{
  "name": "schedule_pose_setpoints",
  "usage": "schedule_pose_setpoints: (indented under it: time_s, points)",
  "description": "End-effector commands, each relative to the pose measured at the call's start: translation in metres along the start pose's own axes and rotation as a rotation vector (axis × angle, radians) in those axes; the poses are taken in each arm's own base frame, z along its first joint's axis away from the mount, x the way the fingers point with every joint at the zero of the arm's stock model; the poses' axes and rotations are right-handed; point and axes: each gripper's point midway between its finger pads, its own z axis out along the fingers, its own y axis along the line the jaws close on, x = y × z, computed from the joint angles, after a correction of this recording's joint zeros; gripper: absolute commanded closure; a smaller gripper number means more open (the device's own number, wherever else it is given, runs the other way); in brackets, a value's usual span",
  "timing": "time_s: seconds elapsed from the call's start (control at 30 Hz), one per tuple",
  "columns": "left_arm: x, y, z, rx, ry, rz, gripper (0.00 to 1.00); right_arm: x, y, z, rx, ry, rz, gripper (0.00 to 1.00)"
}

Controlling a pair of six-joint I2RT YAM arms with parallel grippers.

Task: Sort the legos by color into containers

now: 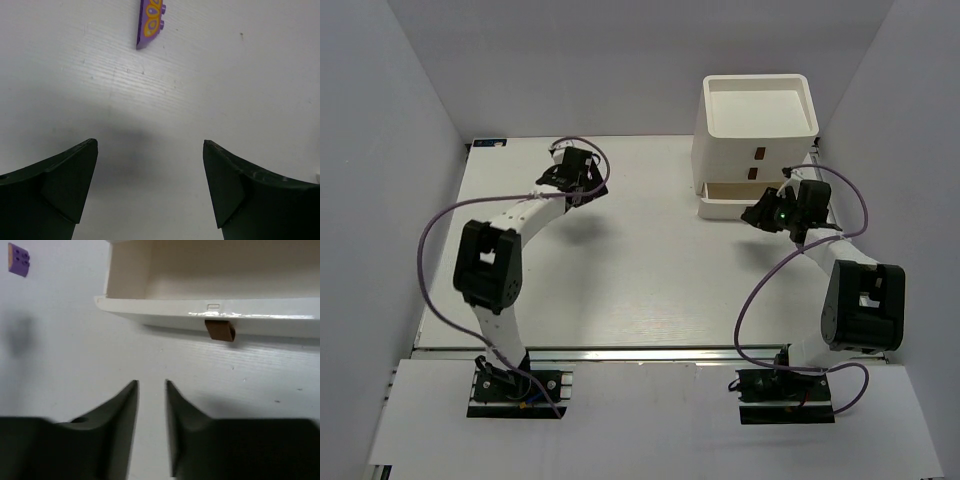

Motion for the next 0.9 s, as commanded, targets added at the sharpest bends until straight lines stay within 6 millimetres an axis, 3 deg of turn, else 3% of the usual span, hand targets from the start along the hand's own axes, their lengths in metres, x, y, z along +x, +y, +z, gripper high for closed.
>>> schedule_pose_setpoints:
  time_s: [0.0,0.03,0.07,0.13,0.2,0.27,0.3,0.33,0.37,0.4,0.43,0.5,0.57,0.6,0.67,0.7,0.77,0.87]
  points:
    - [-0.006,0.015,0.034,-0.093,0.017,0.057,0.06,0.009,0.011,-0.019,-0.031,0.103,-0.079,0.72]
    - [-0.008,0.02,0.043,-0.108,0.017,0.059,0.09,0.007,0.016,-0.022,-0.051,0.108,-0.091,0.92]
    - [-0.018,0.021,0.05,-0.116,-0.002,0.051,0.09,0.011,0.018,-0.024,-0.057,0.128,-0.09,0.99]
    - [-0.013,0.029,0.071,-0.151,0.015,0.067,0.13,0.01,0.024,-0.029,-0.087,0.125,-0.115,1.0]
    - [-0.025,0.026,0.08,-0.148,-0.002,0.08,0.13,0.007,0.03,-0.032,-0.113,0.11,-0.146,1.0]
    - [-0.024,0.022,0.094,-0.143,0.003,0.103,0.14,0.006,0.039,-0.037,-0.149,0.094,-0.169,0.92]
    - [-0.037,0.018,0.097,-0.129,-0.024,0.094,0.14,0.004,0.042,-0.038,-0.162,0.083,-0.181,0.87]
    - [-0.039,0.015,0.101,-0.122,-0.027,0.101,0.14,0.002,0.046,-0.04,-0.179,0.073,-0.191,0.75]
    - [-0.032,0.013,0.111,-0.114,-0.007,0.108,0.15,0.002,0.047,-0.041,-0.183,0.069,-0.193,0.71]
    - [-0.042,0.004,0.113,-0.094,-0.026,0.103,0.16,-0.001,0.049,-0.041,-0.189,0.055,-0.203,0.69]
    - [-0.034,0.005,0.125,-0.096,-0.005,0.11,0.17,-0.003,0.05,-0.041,-0.195,0.048,-0.199,0.66]
    - [-0.031,0.0,0.133,-0.083,0.013,0.112,0.21,-0.008,0.051,-0.041,-0.199,0.03,-0.207,0.64]
    - [-0.042,-0.011,0.138,-0.064,-0.001,0.102,0.23,-0.012,0.054,-0.041,-0.208,0.02,-0.211,0.62]
    - [-0.032,-0.009,0.147,-0.067,0.022,0.108,0.25,-0.015,0.055,-0.041,-0.21,0.013,-0.217,0.62]
    - [-0.041,-0.016,0.151,-0.058,0.006,0.103,0.28,-0.016,0.056,-0.04,-0.216,0.012,-0.213,0.62]
    - [-0.035,-0.012,0.157,-0.075,0.021,0.108,0.32,-0.024,0.059,-0.039,-0.227,-0.013,-0.233,0.62]
    - [-0.045,-0.01,0.159,-0.086,0.005,0.099,0.39,-0.027,0.061,-0.039,-0.23,-0.02,-0.233,0.62]
    - [-0.044,-0.008,0.157,-0.093,0.008,0.104,0.63,-0.034,0.063,-0.04,-0.237,-0.037,-0.253,0.62]
